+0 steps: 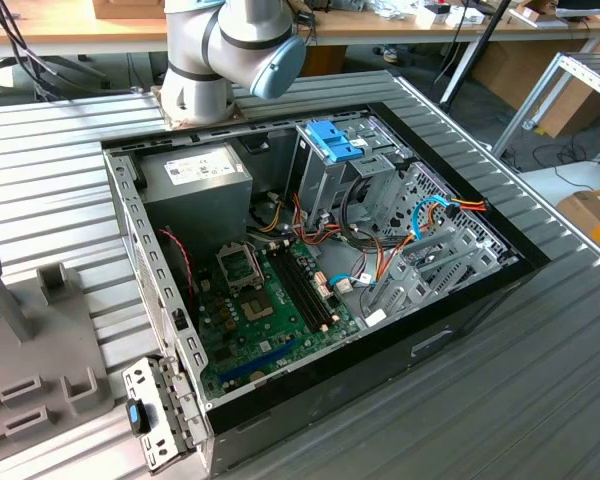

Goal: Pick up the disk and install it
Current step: 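Pick up the disk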

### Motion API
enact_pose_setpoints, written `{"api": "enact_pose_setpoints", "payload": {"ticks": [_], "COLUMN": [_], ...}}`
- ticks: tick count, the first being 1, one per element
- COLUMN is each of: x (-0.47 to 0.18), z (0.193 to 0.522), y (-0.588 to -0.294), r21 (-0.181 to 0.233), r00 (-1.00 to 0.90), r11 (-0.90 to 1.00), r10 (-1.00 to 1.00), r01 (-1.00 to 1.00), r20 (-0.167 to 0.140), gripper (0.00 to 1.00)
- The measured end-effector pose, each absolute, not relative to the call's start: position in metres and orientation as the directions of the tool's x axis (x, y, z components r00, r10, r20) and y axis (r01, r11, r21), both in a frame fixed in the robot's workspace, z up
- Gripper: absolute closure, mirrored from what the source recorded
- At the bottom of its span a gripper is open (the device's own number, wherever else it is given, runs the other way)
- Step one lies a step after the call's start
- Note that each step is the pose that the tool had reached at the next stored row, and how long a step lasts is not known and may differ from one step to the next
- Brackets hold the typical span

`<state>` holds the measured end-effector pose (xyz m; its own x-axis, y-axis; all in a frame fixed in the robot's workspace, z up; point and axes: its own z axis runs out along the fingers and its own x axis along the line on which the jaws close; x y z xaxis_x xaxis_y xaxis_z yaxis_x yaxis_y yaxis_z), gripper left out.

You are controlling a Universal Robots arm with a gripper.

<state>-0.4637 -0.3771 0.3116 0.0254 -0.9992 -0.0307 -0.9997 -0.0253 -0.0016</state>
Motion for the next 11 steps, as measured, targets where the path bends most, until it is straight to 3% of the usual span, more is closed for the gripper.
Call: {"api": "enact_pose_setpoints", "payload": {"ticks": [11], "x": [-0.464], "z": [0.328], "y": [-0.377], "r21": [-0.002], "r00": [0.025], "r11": [-0.025], "r10": [-0.999], "r01": [-1.000], "r20": [-0.031], "gripper": [0.63]}}
